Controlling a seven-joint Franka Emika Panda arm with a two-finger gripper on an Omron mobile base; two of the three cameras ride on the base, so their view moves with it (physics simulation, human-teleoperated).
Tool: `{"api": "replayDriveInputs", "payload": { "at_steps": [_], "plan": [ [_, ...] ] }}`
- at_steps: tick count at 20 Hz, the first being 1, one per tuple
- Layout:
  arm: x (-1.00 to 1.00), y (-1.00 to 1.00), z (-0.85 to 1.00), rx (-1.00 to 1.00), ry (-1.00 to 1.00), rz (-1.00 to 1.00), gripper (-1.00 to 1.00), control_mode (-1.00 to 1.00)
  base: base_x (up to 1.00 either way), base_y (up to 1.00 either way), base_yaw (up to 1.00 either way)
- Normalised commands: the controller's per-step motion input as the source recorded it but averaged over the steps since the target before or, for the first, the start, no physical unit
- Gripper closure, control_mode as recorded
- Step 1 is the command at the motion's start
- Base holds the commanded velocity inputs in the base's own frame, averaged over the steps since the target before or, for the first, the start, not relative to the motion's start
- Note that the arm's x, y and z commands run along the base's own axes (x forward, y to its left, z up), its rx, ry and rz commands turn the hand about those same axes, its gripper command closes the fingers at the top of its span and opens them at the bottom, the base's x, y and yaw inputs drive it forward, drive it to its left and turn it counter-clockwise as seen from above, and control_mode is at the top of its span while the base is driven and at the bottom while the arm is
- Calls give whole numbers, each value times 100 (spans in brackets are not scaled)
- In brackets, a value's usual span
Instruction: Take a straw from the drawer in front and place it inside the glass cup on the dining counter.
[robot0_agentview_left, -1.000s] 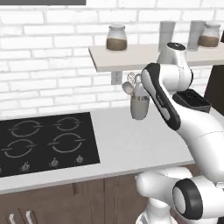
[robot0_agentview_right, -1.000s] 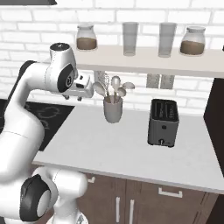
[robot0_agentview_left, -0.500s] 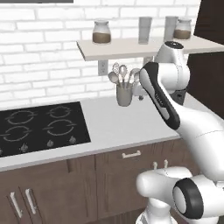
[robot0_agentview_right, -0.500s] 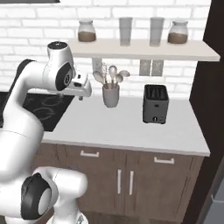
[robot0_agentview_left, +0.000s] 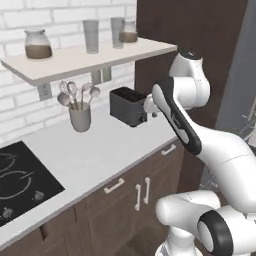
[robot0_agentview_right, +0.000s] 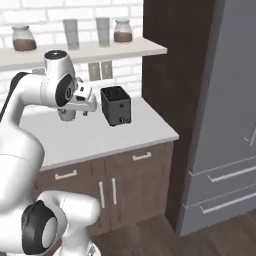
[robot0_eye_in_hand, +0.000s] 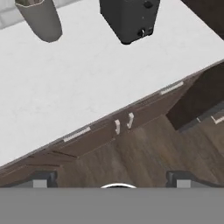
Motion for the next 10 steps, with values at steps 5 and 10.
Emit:
{"api": "replayDriveInputs", "payload": {
  "at_steps": [5,10],
  "plan": [
    [0,0,0,0,0,0,-100,100,-3,48,-69],
    [0,0,0,0,0,0,-100,100,-39,69,-55]
  ]
}}
